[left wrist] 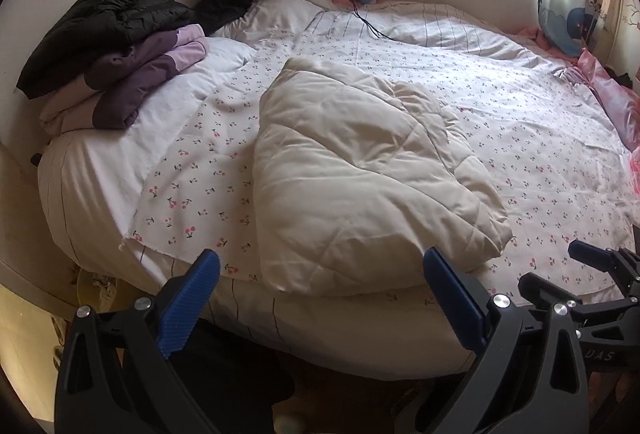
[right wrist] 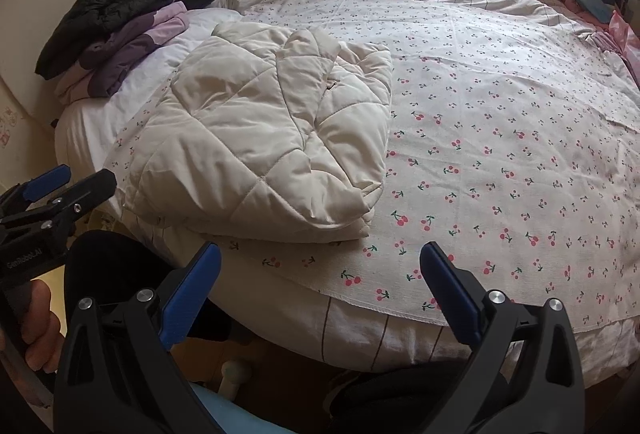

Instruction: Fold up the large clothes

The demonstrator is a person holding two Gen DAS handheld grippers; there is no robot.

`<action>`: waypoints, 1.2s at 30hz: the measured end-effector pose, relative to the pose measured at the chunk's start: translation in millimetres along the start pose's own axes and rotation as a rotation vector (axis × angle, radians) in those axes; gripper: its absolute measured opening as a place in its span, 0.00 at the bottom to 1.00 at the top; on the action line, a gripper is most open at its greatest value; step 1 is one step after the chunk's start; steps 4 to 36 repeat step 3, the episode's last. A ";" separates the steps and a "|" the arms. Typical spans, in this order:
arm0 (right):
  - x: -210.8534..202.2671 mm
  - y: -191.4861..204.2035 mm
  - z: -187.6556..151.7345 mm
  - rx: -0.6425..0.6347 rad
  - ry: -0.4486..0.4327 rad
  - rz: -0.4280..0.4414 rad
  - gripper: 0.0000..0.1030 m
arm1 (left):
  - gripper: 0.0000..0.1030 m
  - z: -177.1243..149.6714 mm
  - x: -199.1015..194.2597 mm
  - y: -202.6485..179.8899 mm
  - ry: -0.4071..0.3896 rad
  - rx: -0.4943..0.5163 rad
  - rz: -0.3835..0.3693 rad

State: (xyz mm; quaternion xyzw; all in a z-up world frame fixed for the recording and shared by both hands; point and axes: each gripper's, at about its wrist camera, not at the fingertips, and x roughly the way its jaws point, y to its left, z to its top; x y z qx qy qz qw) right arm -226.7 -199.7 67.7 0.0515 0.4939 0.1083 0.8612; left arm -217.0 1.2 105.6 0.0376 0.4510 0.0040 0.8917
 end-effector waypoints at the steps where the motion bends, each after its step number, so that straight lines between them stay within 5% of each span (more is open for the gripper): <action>1: -1.7 -1.2 0.1 0.001 -0.003 -0.001 0.93 | 0.95 -0.2 -2.1 -1.3 -0.008 0.003 0.006; 36: -3.7 -2.7 0.1 0.005 -0.006 -0.002 0.93 | 0.95 -1.7 -6.5 -3.1 -0.025 0.004 0.011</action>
